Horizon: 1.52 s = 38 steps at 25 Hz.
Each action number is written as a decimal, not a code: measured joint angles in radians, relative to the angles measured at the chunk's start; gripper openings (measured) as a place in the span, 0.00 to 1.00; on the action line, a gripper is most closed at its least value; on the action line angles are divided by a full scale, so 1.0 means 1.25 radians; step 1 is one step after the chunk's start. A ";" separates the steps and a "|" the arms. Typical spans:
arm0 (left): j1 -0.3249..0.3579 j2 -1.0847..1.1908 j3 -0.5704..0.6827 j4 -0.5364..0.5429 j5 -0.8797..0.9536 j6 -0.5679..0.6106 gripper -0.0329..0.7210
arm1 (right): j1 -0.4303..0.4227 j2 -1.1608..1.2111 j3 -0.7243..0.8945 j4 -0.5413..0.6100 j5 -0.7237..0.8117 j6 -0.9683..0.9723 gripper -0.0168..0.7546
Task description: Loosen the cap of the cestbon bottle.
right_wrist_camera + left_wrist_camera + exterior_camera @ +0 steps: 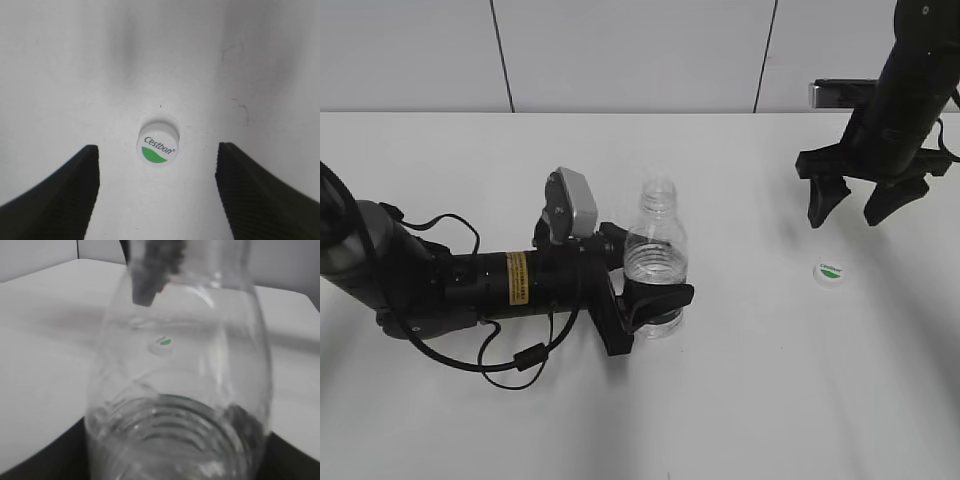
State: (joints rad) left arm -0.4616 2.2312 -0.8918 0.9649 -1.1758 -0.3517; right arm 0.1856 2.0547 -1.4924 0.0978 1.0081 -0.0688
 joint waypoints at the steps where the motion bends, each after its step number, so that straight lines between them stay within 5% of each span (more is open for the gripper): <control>1: 0.000 0.000 0.000 0.000 -0.007 -0.004 0.64 | 0.000 0.000 -0.002 -0.004 0.003 0.000 0.74; 8: 0.000 0.000 0.000 -0.004 -0.018 -0.009 0.74 | 0.000 0.000 -0.010 -0.009 0.017 0.000 0.74; 30: 0.000 -0.203 0.000 0.028 -0.009 -0.095 0.74 | 0.000 -0.104 -0.022 -0.037 0.075 0.000 0.75; 38: 0.000 -0.368 0.001 0.017 0.174 -0.181 0.74 | 0.000 -0.107 -0.027 -0.035 0.159 0.000 0.75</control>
State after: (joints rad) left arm -0.4616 1.7712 -0.8912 0.9861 -0.9581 -0.5785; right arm 0.1856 1.9212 -1.5261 0.0542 1.2063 -0.0689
